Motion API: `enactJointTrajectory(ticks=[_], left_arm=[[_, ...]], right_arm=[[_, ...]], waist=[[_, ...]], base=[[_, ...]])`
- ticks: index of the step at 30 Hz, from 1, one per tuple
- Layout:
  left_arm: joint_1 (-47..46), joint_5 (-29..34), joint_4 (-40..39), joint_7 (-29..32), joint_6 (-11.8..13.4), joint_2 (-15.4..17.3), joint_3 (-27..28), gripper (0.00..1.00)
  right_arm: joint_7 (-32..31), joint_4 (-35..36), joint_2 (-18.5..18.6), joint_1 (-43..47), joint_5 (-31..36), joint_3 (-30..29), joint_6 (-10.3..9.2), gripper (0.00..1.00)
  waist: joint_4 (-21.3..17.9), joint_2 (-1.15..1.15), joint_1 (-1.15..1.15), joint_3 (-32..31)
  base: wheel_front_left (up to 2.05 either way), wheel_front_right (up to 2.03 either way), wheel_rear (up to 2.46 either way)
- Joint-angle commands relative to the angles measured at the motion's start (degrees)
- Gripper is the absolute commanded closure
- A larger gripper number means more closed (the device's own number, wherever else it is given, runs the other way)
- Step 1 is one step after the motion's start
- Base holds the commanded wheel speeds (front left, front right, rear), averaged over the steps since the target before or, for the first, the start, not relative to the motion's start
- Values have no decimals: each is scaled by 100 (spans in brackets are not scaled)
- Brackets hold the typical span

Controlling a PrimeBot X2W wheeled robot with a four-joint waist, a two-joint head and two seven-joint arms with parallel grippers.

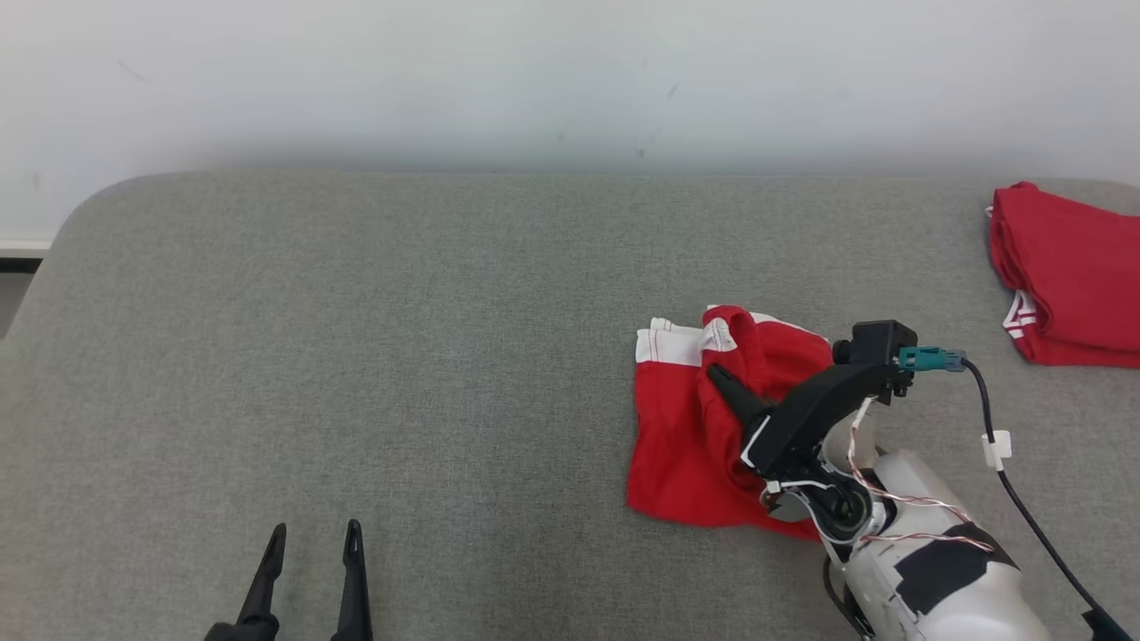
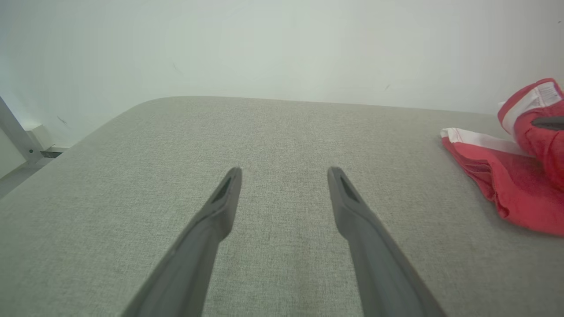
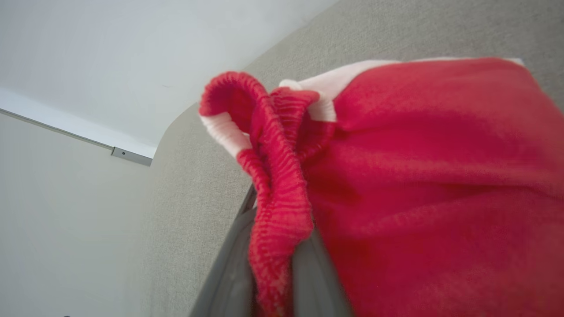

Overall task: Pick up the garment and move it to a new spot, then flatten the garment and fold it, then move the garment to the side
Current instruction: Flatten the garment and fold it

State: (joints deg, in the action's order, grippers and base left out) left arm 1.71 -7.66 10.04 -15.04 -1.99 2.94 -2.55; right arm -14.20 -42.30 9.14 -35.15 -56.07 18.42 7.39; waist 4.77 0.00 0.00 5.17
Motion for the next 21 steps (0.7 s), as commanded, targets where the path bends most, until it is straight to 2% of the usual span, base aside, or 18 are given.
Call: enactJointTrajectory(ticks=[1,7,8,9,10,11,14,21], left_arm=[[-77,-85,6,-18,37,-9,-22,0],[-92,-109,4,-18,87,-9,-104,0],[-101,-118,9,-18,90,-9,-108,0],[-107,-123,16,-18,86,-9,-111,0],[-106,-125,22,-18,85,-9,-114,0],[-102,-125,25,-18,89,-9,-108,0],[-26,-103,23,-18,99,-10,-60,0],[88,-9,-26,-18,75,-10,81,0]], right_arm=[[51,-126,-99,-122,107,-24,12,100],[248,-683,-216,-376,629,186,12,100],[331,-750,-210,-418,748,261,12,98],[404,-809,-227,-427,832,317,12,51],[472,-854,-246,-431,895,358,12,10],[563,-878,-245,-451,970,405,12,0],[757,-779,-190,-451,1067,574,12,0],[1403,-183,324,-337,1224,858,12,0]], waist=[[56,0,0,40],[113,0,0,92],[120,0,0,94],[125,0,0,87],[128,0,0,71],[127,0,0,54],[84,0,0,-17],[-127,0,0,-128]], base=[[0,0,0],[0,0,0],[0,0,0],[0,0,0],[0,0,0],[0,0,0],[0,0,0],[0,0,0]])
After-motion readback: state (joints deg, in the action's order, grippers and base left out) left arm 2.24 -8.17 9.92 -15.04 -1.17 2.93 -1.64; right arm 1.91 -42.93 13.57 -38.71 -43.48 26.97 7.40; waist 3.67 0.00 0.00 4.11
